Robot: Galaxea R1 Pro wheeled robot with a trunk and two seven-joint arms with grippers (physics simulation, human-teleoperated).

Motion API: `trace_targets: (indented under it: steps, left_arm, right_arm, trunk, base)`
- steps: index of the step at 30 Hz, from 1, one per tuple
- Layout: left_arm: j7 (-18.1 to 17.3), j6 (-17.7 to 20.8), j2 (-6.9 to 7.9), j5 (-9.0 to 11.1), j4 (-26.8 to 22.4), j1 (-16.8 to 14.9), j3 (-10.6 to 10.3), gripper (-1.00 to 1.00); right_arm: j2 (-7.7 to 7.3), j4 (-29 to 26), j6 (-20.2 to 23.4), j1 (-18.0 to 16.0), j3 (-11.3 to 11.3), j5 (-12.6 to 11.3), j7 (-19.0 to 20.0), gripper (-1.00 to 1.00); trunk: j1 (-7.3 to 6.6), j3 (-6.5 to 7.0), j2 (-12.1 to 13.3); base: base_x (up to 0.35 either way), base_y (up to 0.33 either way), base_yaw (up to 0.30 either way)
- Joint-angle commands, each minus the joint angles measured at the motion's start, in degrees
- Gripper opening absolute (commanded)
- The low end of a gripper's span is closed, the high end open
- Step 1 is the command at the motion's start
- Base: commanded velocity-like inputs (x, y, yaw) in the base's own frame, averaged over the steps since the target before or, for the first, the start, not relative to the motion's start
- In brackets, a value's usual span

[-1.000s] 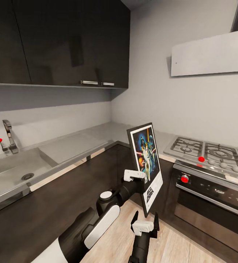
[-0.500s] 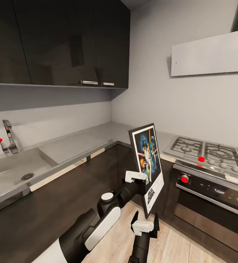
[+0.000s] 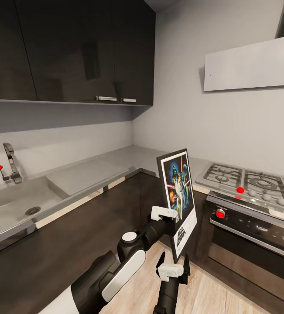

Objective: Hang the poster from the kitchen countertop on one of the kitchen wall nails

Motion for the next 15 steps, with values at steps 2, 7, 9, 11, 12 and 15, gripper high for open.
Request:
trace_targets:
  steps: [2,7,9,11,12,15]
  left_arm:
    - [0.56,0.10,0.04,0.50,-0.13,-0.04,-0.10,-1.00]
    - [0.61,0.11,0.06,0.08,-0.18,-0.03,-0.10,-1.00]
    - [0.63,0.11,0.06,-1.20,-0.19,-0.05,-0.10,-1.00]
    - [0.64,0.13,0.06,-2.84,-0.16,-0.04,-0.10,-1.00]
    - [0.64,0.11,0.06,-3.69,-0.14,-0.04,-0.10,-1.00]
    - [0.65,0.09,0.06,-4.58,-0.12,-0.06,-0.10,-1.00]
  right_arm:
    - [0.00,0.07,-0.52,-0.06,0.13,-0.05,-0.15,1.00]
    - [0.00,0.09,-0.50,-0.06,0.13,-0.05,-0.14,1.00]
    - [0.00,0.09,-0.49,-0.06,0.13,-0.05,-0.14,1.00]
    - [0.00,0.09,-0.49,-0.06,0.13,-0.05,-0.14,1.00]
    - [0.00,0.07,-0.50,-0.06,0.13,-0.05,-0.14,1.00]
    - [0.00,0.08,-0.48,-0.06,0.13,-0.05,-0.14,1.00]
  trunk:
    - [0.00,-0.07,-0.04]
    - [0.00,-0.07,-0.04]
    - [0.00,-0.07,-0.04]
    - [0.00,-0.07,-0.04]
    - [0.00,-0.07,-0.04]
    - [0.00,-0.07,-0.04]
  base:
    - [0.000,0.000,0.000]
    - [0.000,0.000,0.000]
    - [0.000,0.000,0.000]
    - [0.000,0.000,0.000]
    - [0.000,0.000,0.000]
    - [0.000,0.000,0.000]
